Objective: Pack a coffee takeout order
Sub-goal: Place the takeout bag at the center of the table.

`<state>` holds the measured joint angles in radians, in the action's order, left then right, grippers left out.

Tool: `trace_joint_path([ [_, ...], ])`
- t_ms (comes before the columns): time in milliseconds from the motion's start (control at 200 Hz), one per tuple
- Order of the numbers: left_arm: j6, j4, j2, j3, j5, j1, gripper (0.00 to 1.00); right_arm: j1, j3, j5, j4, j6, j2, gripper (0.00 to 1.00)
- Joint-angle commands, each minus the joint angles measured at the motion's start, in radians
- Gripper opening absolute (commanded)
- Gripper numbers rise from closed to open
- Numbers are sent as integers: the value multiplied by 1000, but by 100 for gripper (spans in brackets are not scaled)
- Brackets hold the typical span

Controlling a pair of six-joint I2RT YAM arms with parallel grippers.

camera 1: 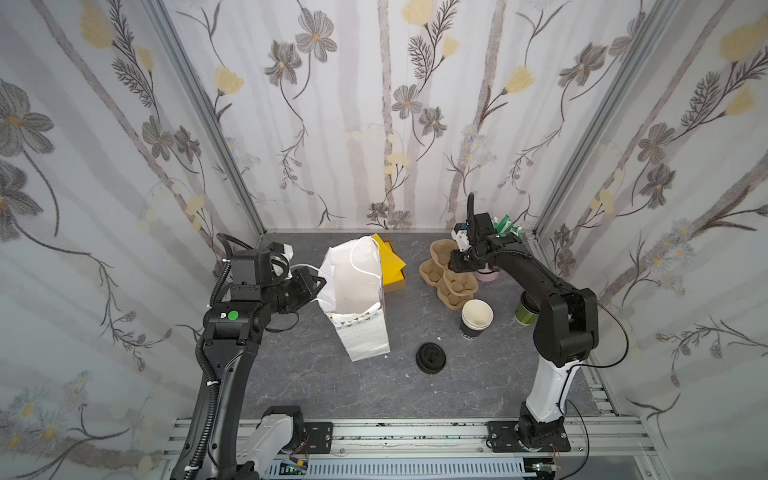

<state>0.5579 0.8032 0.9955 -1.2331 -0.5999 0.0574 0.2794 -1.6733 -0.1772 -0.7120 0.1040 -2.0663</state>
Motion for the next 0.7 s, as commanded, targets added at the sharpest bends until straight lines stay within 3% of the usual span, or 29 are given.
trace_joint_path([
  [0,18,-20,2,28,-27,39,0,0,0,-14,13,8,14,30],
  [370,23,-124,19,153,-4,139,0,3,-5,4,22,20,-1,30],
  [694,81,-235,15,221,58,158,0,23,-25,17,50,38,-55,30],
])
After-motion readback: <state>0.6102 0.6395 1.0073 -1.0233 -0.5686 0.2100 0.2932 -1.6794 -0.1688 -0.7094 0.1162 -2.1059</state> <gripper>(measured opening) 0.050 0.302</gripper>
